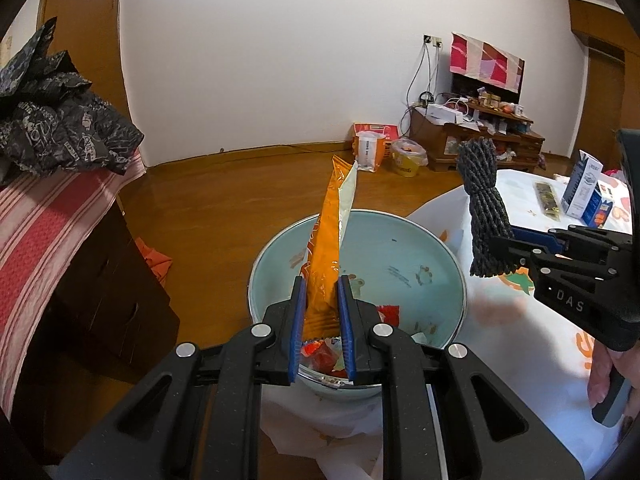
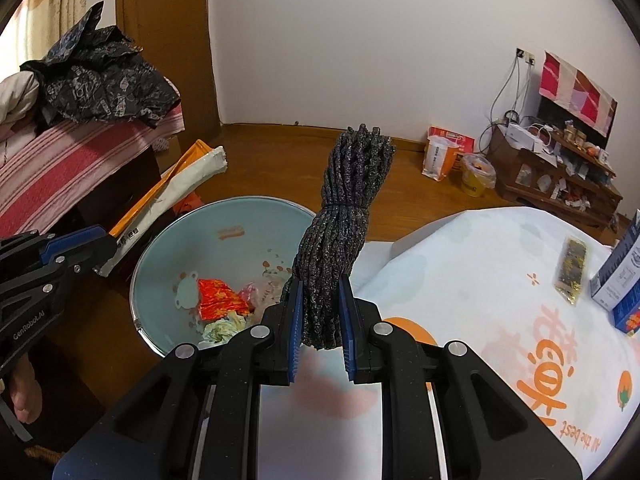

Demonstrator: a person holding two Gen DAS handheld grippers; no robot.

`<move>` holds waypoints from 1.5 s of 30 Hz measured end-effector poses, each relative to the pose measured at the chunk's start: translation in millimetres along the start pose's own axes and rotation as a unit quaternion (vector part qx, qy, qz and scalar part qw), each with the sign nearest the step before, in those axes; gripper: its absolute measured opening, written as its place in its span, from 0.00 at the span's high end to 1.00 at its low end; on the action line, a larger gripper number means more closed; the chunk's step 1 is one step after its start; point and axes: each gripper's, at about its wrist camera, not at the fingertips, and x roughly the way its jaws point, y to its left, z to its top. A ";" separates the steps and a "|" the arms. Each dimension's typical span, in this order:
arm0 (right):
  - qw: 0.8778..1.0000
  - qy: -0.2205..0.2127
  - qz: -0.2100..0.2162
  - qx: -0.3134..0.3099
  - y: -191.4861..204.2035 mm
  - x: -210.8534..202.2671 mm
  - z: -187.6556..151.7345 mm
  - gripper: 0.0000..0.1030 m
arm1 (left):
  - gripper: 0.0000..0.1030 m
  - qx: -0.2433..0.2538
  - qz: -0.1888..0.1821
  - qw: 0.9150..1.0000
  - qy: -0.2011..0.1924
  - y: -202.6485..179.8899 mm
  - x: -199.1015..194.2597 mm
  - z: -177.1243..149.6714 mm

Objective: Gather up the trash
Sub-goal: 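Open both tools over the bin to drop the wrapper and rope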

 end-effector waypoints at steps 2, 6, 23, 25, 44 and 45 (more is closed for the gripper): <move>1.000 0.001 0.002 -0.004 2.0 0.9 0.7 0.83 | 0.84 -0.002 0.002 1.000 0.000 0.8 -0.1 0.2; 1.000 0.003 0.005 -0.010 5.7 2.3 2.4 0.83 | 0.84 -0.007 0.004 1.000 0.001 2.4 -0.3 -0.2; 1.000 -0.002 0.013 0.004 2.2 10.9 -2.6 0.66 | 0.72 -0.022 -0.004 1.000 0.011 9.5 10.2 -2.8; 1.000 -0.006 0.013 0.011 -0.8 7.9 -3.3 0.65 | 0.68 -0.023 -0.003 1.000 0.008 10.5 8.3 -2.4; 0.988 -0.124 -0.041 0.083 -26.6 -119.1 -22.5 0.42 | 0.07 -0.010 -0.017 0.997 -0.069 -11.6 -54.2 15.2; 0.988 -0.127 -0.043 0.082 -26.7 -123.0 -23.7 0.42 | 0.06 -0.010 -0.016 0.997 -0.071 -12.6 -56.6 15.8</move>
